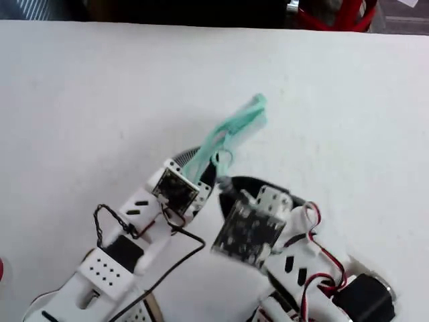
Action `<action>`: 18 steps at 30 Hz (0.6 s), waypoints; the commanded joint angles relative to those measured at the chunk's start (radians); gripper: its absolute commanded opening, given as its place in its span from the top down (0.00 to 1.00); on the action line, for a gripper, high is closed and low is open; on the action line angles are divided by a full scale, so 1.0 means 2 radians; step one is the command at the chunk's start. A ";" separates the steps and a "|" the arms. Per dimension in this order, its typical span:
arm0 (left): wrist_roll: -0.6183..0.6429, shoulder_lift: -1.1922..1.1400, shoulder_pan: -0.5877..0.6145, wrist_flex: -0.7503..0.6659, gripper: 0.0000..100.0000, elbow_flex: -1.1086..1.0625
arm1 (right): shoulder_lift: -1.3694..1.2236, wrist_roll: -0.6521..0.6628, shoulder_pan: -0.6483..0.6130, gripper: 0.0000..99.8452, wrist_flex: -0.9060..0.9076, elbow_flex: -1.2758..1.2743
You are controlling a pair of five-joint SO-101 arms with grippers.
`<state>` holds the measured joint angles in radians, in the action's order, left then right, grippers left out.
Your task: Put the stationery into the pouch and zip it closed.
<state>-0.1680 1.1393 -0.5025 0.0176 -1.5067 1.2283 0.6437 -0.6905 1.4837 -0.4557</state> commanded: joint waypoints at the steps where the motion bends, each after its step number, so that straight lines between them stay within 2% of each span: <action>1: -0.002 0.003 0.018 -0.007 0.98 0.025 | 0.000 0.005 -0.064 0.98 0.009 -0.013; 2: -0.002 0.003 0.018 -0.007 0.98 0.025 | 0.000 0.012 -0.049 0.98 0.009 -0.008; 4: -0.002 0.003 0.016 -0.007 0.98 0.025 | -0.003 -0.029 -0.001 0.98 -0.015 -0.005; 5: -0.002 0.003 0.016 -0.007 0.98 0.025 | -0.005 -0.045 -0.027 0.98 -0.015 -0.015; 7: -0.002 0.003 0.016 -0.007 0.98 0.025 | -0.002 -0.021 -0.114 0.98 0.001 -0.030; 8: -0.002 0.003 0.016 -0.007 0.98 0.025 | -0.001 -0.010 -0.119 0.98 0.007 -0.029; 11: -0.002 0.003 0.018 -0.007 0.98 0.025 | -0.006 -0.031 -0.025 0.98 -0.026 -0.021; 12: -0.002 0.003 0.018 -0.007 0.98 0.025 | -0.005 -0.039 -0.043 0.98 -0.016 -0.029; 14: -0.002 0.003 0.018 -0.007 0.98 0.025 | -0.003 -0.023 -0.155 0.98 0.031 -0.041; 15: -0.002 0.003 0.018 -0.007 0.98 0.026 | -0.001 -0.015 -0.185 0.98 0.047 -0.038; 16: -0.002 0.003 0.018 -0.007 0.98 0.026 | 0.003 -0.014 -0.170 0.98 0.041 -0.024; 18: -0.002 0.003 0.018 -0.007 0.98 0.028 | 0.010 -0.022 -0.064 0.98 0.003 0.005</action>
<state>-0.1680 1.1377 -0.4933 0.0176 -1.5083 1.2405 0.5992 -0.8945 1.5205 -0.5033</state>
